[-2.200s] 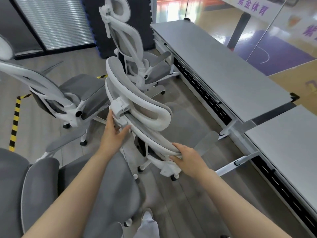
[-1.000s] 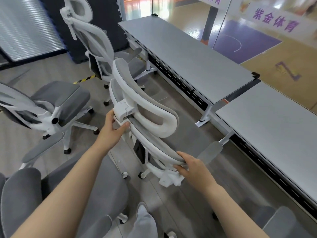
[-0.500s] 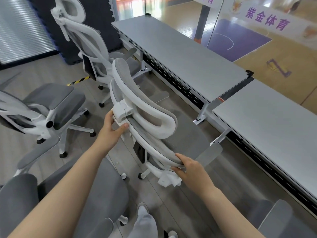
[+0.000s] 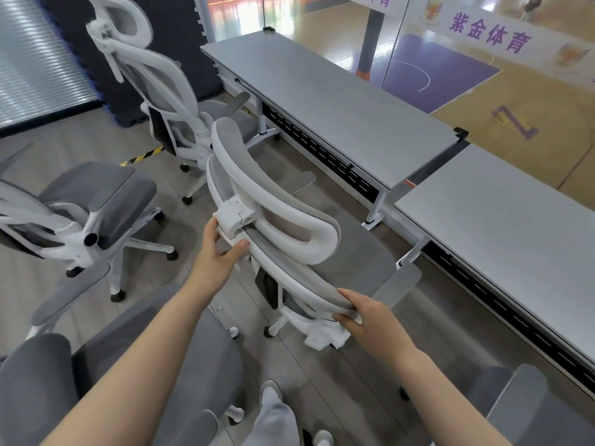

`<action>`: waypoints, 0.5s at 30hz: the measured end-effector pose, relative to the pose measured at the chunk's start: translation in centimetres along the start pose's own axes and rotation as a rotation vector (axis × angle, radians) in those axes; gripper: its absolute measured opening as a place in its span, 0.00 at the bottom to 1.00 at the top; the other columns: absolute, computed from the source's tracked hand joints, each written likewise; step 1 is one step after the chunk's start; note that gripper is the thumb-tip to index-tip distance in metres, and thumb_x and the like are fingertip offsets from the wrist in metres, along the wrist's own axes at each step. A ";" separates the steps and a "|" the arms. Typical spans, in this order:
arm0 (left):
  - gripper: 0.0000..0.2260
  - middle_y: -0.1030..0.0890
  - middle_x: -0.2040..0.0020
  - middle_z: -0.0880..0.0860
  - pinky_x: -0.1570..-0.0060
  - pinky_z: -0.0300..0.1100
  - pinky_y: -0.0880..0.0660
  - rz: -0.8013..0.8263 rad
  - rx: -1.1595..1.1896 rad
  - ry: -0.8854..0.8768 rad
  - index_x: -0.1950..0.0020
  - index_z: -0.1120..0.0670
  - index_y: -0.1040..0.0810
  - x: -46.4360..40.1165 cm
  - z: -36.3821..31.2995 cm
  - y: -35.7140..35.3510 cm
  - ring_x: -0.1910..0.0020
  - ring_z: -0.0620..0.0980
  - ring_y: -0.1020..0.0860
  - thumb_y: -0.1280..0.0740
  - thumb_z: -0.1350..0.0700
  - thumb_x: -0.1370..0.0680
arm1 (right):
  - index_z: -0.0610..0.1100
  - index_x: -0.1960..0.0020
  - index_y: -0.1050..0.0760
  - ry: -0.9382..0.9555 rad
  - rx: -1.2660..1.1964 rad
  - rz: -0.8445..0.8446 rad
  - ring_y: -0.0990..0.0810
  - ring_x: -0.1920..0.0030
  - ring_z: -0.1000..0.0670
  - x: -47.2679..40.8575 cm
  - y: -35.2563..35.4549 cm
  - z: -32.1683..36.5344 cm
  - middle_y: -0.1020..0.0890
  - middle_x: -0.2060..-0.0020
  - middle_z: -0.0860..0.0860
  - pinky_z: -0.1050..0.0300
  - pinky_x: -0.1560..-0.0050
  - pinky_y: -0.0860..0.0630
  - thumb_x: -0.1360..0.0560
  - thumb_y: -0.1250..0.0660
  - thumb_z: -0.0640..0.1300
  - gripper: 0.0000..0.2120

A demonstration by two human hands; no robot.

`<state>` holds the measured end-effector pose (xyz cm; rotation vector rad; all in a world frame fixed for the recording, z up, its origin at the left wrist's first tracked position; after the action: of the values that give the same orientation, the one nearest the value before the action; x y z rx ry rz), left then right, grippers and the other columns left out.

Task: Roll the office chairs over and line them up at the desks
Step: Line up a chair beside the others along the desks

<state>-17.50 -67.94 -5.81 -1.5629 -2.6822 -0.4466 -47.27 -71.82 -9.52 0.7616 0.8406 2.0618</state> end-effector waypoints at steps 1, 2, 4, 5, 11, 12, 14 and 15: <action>0.29 0.31 0.32 0.44 0.55 0.23 0.30 -0.002 -0.003 0.003 0.23 0.46 0.41 0.2 0.2 0.3 0.53 0.20 0.27 0.32 0.57 0.20 | 0.47 0.28 0.30 0.007 -0.002 -0.002 0.24 0.37 0.54 0.1 -0.2 0.2 0.21 0.36 0.54 0.70 0.41 0.33 0.23 0.31 0.50 0.24; 0.29 0.30 0.32 0.43 0.51 0.26 0.30 -0.005 0.000 0.007 0.23 0.45 0.41 0.4 0.5 0.6 0.52 0.19 0.28 0.32 0.56 0.20 | 0.47 0.28 0.30 0.016 -0.001 -0.004 0.24 0.36 0.53 0.2 -0.5 0.4 0.21 0.36 0.54 0.68 0.39 0.32 0.23 0.31 0.50 0.24; 0.29 0.29 0.31 0.43 0.40 0.36 0.30 -0.009 0.007 0.019 0.24 0.42 0.41 0.8 1.2 1.3 0.48 0.22 0.27 0.32 0.55 0.20 | 0.47 0.27 0.31 0.029 0.011 -0.004 0.24 0.35 0.52 0.3 -1.2 0.7 0.22 0.35 0.54 0.62 0.37 0.29 0.22 0.32 0.51 0.25; 0.29 0.29 0.30 0.43 0.37 0.40 0.30 -0.010 0.011 0.026 0.24 0.41 0.42 0.9 1.6 1.6 0.45 0.25 0.27 0.32 0.54 0.20 | 0.47 0.27 0.31 0.034 0.021 -0.004 0.25 0.34 0.51 0.4 -1.5 0.8 0.23 0.34 0.54 0.59 0.36 0.28 0.22 0.32 0.51 0.25; 0.31 0.31 0.28 0.39 0.31 0.46 0.34 -0.027 -0.023 0.058 0.23 0.35 0.46 3.0 1.8 1.8 0.36 0.32 0.29 0.33 0.50 0.20 | 0.49 0.26 0.35 0.041 0.046 0.039 0.28 0.33 0.50 1.1 -2.5 0.7 0.26 0.32 0.54 0.55 0.35 0.29 0.20 0.37 0.52 0.25; 0.31 0.32 0.28 0.39 0.33 0.45 0.33 -0.030 -0.035 0.061 0.23 0.35 0.48 3.5 1.4 1.5 0.38 0.30 0.29 0.34 0.50 0.20 | 0.49 0.25 0.36 0.034 0.044 0.046 0.29 0.32 0.49 1.3 -2.3 0.6 0.27 0.32 0.53 0.55 0.35 0.29 0.20 0.37 0.52 0.25; 0.32 0.34 0.26 0.41 0.33 0.47 0.33 -0.035 -0.080 0.072 0.22 0.36 0.49 4.9 1.3 1.4 0.33 0.37 0.29 0.34 0.46 0.20 | 0.47 0.24 0.39 0.025 0.048 0.060 0.32 0.30 0.48 1.8 -2.0 0.6 0.29 0.29 0.50 0.55 0.33 0.33 0.19 0.38 0.50 0.26; 0.32 0.36 0.24 0.44 0.31 0.48 0.33 -0.035 -0.119 0.093 0.21 0.38 0.49 5.8 1.5 1.5 0.28 0.43 0.32 0.35 0.44 0.20 | 0.47 0.23 0.41 0.024 0.050 0.066 0.34 0.28 0.48 2.1 -1.8 0.8 0.32 0.28 0.50 0.55 0.31 0.35 0.19 0.39 0.49 0.27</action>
<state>-18.97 -61.93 -5.99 -1.4833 -2.6618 -0.6746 -47.05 -69.02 -9.93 0.8029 0.8947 2.1193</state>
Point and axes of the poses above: each hand's wrist, its own x-axis away from the middle knuckle, its own y-axis out of the back of the hand, z = x × y, the point moved 8 cm from there along -x, towards the middle knuckle
